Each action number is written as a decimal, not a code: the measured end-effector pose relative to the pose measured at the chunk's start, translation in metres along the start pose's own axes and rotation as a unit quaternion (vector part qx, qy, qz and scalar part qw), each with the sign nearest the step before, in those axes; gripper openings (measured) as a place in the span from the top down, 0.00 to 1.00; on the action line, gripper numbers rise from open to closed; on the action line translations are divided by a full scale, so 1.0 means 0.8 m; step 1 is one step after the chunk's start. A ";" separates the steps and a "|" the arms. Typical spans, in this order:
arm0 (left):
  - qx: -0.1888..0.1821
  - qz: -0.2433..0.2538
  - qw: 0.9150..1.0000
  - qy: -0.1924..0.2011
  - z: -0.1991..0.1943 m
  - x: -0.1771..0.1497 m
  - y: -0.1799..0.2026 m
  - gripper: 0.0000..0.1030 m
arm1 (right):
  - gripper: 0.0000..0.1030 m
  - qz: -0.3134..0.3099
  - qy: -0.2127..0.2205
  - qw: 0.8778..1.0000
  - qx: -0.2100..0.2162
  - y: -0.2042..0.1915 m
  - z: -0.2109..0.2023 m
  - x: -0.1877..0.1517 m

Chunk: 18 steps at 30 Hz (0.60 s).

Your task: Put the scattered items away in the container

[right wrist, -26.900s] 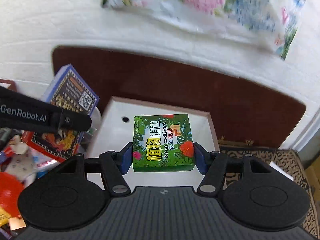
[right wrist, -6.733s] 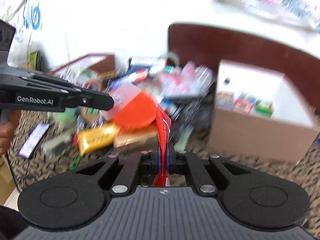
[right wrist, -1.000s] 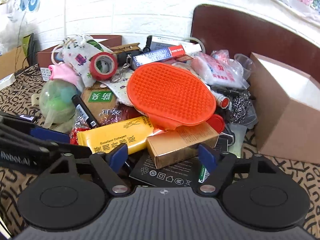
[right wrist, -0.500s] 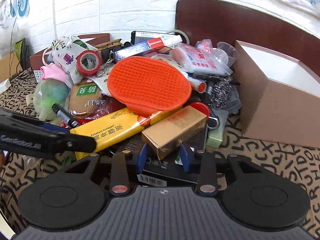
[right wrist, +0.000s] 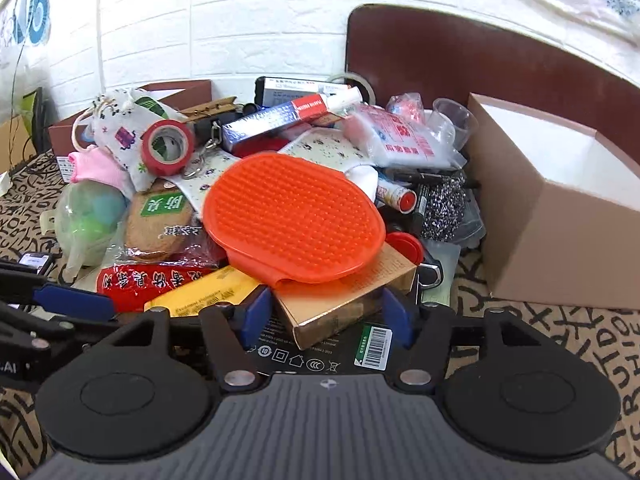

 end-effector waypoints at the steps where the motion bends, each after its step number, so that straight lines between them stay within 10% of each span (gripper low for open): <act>1: -0.001 0.000 1.000 -0.001 0.001 0.000 0.001 0.33 | 0.37 0.000 -0.003 1.000 0.002 0.001 0.001 -0.003; 14: -0.014 0.025 1.000 -0.002 0.028 0.018 0.022 0.23 | 0.32 0.006 -0.005 1.000 -0.001 0.007 0.008 -0.003; 18: -0.033 0.010 0.999 0.010 0.014 0.022 0.023 0.23 | 0.47 0.011 -0.006 1.000 -0.012 0.019 0.000 -0.006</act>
Point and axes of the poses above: each gripper's, at about its wrist camera, not at the fingertips, and z roughly the way its jaws point, y to its right, x to its top, the point moved 10 cm from there along z, roughly the way its jaws point, and after that the axes turned 5 degrees about -y, right-handed, at the moved point
